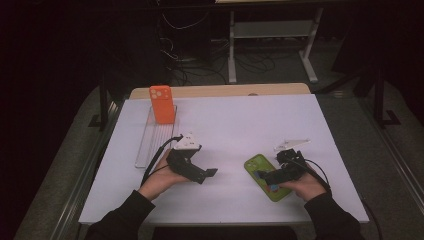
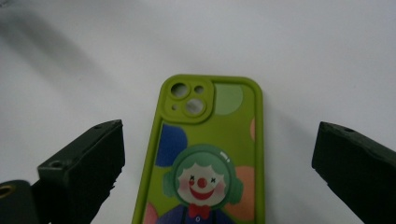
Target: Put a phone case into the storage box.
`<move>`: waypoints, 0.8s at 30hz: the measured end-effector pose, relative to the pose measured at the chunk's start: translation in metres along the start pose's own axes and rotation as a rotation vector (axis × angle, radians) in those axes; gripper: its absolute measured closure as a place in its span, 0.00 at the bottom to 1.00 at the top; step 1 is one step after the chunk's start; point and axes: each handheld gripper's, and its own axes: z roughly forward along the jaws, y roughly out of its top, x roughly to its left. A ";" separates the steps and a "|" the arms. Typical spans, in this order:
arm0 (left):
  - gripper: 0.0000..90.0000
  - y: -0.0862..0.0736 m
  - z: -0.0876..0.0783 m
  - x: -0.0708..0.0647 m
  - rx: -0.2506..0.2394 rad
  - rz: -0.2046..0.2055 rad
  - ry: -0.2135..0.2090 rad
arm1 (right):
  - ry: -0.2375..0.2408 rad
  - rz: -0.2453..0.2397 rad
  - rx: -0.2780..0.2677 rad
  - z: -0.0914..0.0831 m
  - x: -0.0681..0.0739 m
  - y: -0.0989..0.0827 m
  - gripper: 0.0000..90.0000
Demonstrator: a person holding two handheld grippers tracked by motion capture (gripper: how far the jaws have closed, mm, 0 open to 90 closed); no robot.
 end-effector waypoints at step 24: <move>0.00 -0.002 0.002 0.001 0.013 -0.005 -0.004 | -0.056 -0.112 0.191 0.017 0.011 -0.023 0.07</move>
